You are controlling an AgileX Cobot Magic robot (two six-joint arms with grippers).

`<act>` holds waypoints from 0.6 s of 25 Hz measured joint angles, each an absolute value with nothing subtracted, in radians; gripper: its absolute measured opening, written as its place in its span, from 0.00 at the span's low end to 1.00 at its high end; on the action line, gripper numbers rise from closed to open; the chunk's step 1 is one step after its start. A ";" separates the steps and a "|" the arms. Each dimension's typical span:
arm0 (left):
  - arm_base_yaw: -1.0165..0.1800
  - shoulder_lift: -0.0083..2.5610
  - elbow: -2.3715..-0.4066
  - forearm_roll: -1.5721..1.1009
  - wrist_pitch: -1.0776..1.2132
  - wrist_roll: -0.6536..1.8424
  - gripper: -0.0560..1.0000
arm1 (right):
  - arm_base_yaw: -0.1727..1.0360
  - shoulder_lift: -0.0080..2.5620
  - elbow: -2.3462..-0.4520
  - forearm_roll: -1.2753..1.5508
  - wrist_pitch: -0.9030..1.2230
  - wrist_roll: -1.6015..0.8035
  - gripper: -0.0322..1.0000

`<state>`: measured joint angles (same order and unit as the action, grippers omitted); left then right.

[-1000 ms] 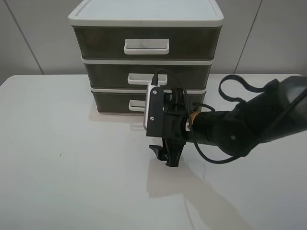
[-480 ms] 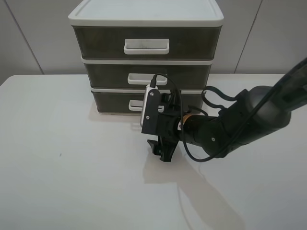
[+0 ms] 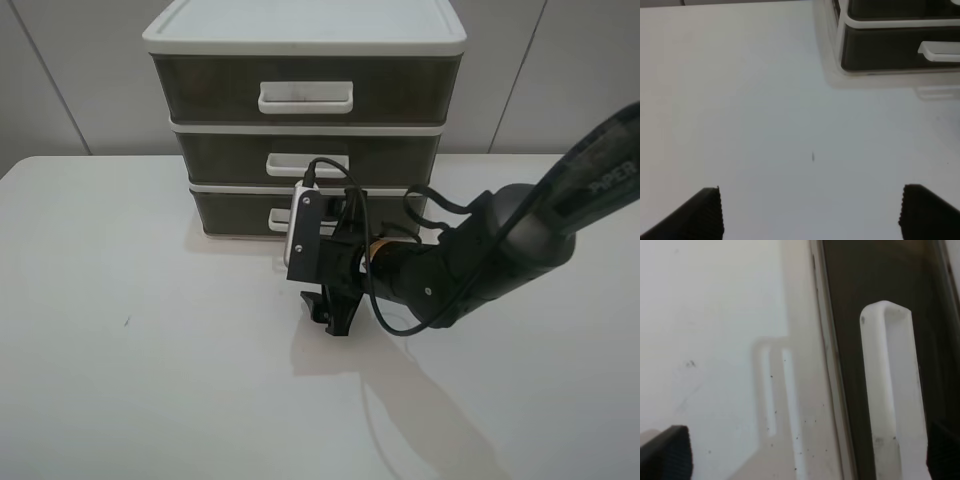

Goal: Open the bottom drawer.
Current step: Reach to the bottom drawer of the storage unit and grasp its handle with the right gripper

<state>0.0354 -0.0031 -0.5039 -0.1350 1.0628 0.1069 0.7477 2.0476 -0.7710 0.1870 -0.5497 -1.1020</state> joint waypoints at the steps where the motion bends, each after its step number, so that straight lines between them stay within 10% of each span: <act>1: 0.035 -0.003 -0.504 -0.135 1.063 0.107 0.73 | 0.748 2.051 -0.778 0.186 -0.550 -1.102 0.83; 15: 0.035 -0.003 -0.504 -0.135 1.063 0.107 0.73 | 0.728 2.082 -0.838 0.180 -0.514 -1.103 0.83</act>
